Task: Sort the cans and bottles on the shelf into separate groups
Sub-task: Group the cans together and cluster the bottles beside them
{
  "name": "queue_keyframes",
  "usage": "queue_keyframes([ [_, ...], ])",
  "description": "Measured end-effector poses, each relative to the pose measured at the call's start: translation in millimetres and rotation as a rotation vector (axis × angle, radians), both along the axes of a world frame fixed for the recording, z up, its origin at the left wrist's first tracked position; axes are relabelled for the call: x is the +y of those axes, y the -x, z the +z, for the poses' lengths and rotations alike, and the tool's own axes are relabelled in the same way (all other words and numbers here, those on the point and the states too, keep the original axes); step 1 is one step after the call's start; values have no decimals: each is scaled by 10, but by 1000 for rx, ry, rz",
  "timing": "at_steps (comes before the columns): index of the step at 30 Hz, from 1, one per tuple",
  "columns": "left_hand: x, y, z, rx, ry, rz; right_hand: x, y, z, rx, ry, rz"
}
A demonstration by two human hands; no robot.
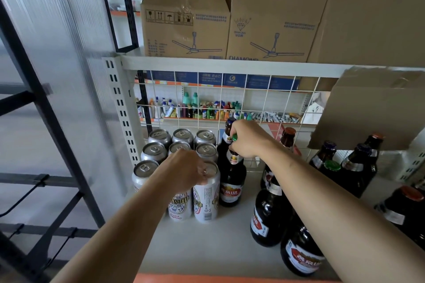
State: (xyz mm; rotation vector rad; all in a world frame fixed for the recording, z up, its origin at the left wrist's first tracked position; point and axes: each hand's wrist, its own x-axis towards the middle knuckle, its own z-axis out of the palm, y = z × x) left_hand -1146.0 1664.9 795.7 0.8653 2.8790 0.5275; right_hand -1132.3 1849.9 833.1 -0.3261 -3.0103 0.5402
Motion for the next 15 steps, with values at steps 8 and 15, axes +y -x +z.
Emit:
queue_keyframes([
  [8,22,-6,39,17,10,-23,-39,5,48,-26,6,3],
  [15,2,5,58,28,10,-53,-9,-138,98,-76,47,70],
])
